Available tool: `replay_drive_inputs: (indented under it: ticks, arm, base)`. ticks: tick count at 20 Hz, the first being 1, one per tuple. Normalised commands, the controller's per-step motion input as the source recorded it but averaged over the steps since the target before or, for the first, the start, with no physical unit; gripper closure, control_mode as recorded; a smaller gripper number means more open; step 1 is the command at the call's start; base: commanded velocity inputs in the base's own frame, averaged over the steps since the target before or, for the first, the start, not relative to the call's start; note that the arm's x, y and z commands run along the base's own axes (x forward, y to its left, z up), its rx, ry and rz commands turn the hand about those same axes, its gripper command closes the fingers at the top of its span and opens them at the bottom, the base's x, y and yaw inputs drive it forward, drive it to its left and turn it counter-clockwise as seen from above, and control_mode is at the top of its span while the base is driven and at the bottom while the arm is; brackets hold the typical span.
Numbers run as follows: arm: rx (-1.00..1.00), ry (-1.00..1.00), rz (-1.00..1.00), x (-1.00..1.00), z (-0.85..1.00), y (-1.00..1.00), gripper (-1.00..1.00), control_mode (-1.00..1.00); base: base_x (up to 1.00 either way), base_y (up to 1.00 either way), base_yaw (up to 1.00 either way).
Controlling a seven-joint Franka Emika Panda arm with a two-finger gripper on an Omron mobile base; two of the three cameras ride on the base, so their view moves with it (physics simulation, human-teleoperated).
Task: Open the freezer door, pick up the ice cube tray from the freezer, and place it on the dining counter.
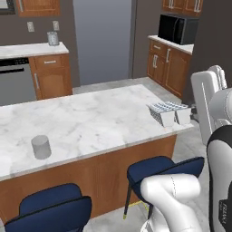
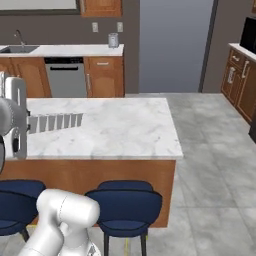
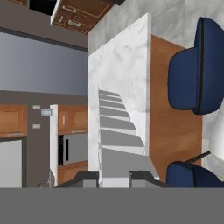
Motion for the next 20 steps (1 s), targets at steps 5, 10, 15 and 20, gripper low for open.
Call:
replay_drive_inputs:
  ticks: [5, 10, 15, 20]
  arm:
    - [0.00, 0.00, 0.00, 0.00, 0.00, 0.00, 1.00, 1.00]
    - [0.00, 0.00, 0.00, 0.00, 0.00, 0.00, 1.00, 1.00]
    - [0.00, 0.00, 0.00, 0.00, 0.00, 0.00, 1.00, 1.00]
    - [0.04, 0.02, 0.22, 0.68, -0.01, -0.20, 1.00, -1.00]
  base:
    - [0.52, -0.09, 0.23]
    - [0.44, -0.11, 0.29]
    - [0.54, -0.07, 0.34]
    - [0.14, -0.02, 0.06]
